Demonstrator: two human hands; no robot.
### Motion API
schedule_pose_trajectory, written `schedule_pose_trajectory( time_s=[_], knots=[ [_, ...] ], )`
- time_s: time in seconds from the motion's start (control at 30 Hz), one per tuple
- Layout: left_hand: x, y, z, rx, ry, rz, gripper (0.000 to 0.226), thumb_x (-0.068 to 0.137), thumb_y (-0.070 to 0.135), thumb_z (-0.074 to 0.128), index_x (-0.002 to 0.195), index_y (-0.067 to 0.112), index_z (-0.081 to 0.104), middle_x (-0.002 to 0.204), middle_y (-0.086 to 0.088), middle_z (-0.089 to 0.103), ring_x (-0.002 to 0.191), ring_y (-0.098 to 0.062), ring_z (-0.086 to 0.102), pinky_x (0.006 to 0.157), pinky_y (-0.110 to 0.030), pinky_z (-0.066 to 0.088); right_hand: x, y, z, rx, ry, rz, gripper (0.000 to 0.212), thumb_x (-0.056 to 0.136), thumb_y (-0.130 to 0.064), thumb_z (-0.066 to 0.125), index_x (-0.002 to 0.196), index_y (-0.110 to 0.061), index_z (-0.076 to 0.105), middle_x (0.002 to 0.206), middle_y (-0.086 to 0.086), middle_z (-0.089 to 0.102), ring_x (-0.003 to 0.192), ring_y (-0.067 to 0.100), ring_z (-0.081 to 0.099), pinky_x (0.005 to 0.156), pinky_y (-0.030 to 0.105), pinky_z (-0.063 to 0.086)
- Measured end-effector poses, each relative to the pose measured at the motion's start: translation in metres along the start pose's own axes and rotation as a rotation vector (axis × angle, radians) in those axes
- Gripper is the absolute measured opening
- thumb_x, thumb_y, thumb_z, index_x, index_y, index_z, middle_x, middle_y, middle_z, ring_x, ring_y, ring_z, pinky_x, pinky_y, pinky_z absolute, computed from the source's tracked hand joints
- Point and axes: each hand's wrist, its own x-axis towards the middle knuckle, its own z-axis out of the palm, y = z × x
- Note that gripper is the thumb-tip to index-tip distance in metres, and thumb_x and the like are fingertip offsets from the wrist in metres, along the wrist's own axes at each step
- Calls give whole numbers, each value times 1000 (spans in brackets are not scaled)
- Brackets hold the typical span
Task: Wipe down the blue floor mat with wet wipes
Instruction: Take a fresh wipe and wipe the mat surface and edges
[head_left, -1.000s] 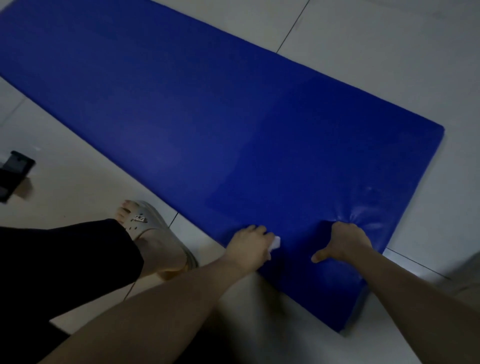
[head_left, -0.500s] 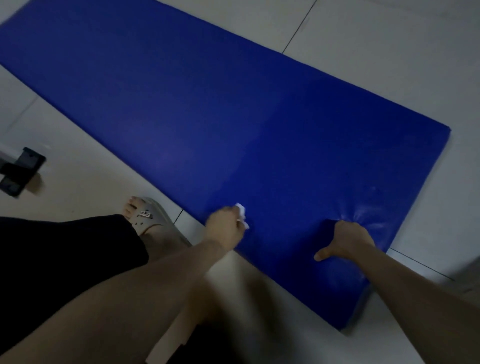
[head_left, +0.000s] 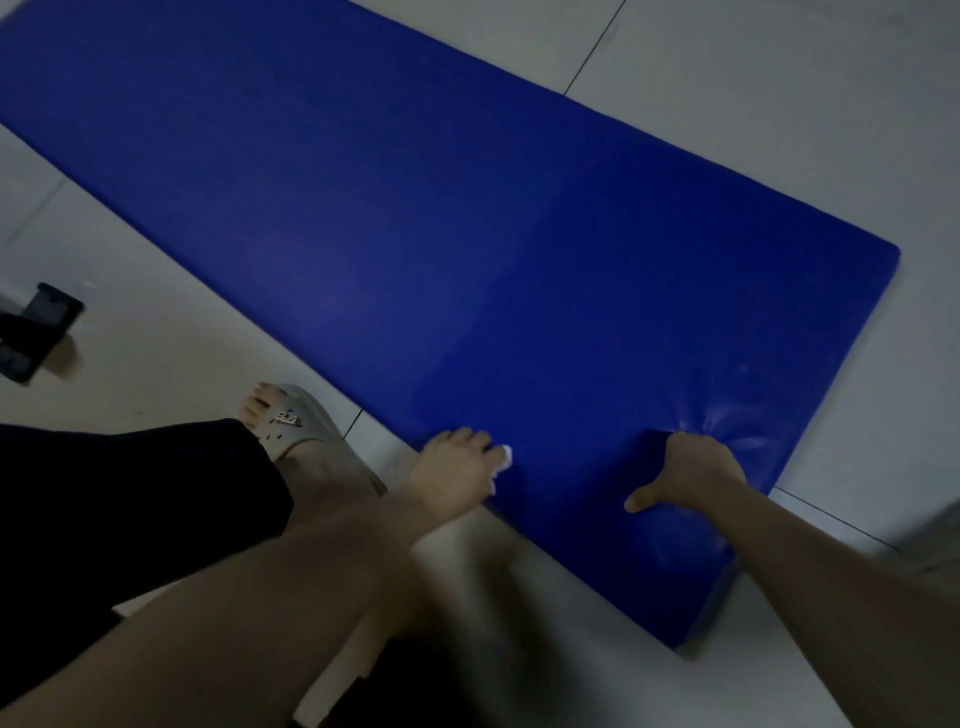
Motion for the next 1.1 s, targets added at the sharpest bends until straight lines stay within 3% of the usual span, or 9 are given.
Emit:
schedule_pose_trajectory(
  time_s=[0.13,0.23,0.3,0.37,0.47,0.57,0.63,0.9,1.1],
  knots=[
    [-3,-48,-1,-193,145,-478,20,96,34,60,111,21,55,103,-5,61,96,-27,59,79,-39,50,-2,-1,-1,-20,0,1,78,48,-74,86,82,-20,40,88,-3,53,75,11,51,63,27,45],
    [-4,-47,0,-441,269,-805,21,98,32,59,113,17,59,107,-4,65,95,-23,62,76,-34,47,-2,-1,-1,-17,-8,7,80,48,-73,87,88,-19,43,88,-3,52,79,13,52,64,28,46],
    [-3,-27,-1,-468,245,-790,19,98,33,58,113,21,57,107,-2,66,95,-21,63,76,-32,46,-2,-1,-1,-11,-8,13,82,47,-74,87,90,-18,43,88,-3,51,80,14,53,64,28,45],
    [2,12,-1,-413,84,-584,16,98,36,55,106,22,52,104,-3,65,92,-21,62,76,-35,49,-2,-1,-1,-20,-4,13,84,46,-75,86,90,-19,43,88,-3,51,81,15,53,65,29,46],
    [6,78,-5,-350,-90,-282,20,100,34,52,114,20,49,114,-7,60,104,-28,59,83,-43,50,0,-1,-1,-29,-8,10,82,46,-76,86,87,-19,41,87,-3,51,77,13,51,64,28,45],
    [5,92,-5,-208,-110,-39,31,102,33,52,129,19,48,123,-9,54,113,-28,53,93,-43,46,0,1,0,-13,2,22,81,46,-75,86,83,-21,39,87,-3,51,79,14,52,66,28,46],
    [3,68,-5,-103,-94,-4,38,102,36,51,135,19,48,129,-9,53,119,-28,50,101,-43,40,0,0,-1,-4,10,19,81,44,-75,86,81,-21,38,87,-3,52,79,14,52,65,29,45],
    [3,-21,-1,-62,82,-494,40,100,44,55,128,16,52,122,-8,59,107,-27,56,89,-39,47,-2,-1,-1,2,-3,15,80,45,-75,87,79,-22,37,87,-4,52,74,11,49,62,28,44],
    [2,-27,1,-560,317,-946,33,99,36,58,115,8,51,107,-14,62,88,-26,60,71,-38,48,-6,-2,-1,16,0,7,79,47,-73,87,83,-22,40,88,-5,51,81,13,52,64,27,45]
  ],
)
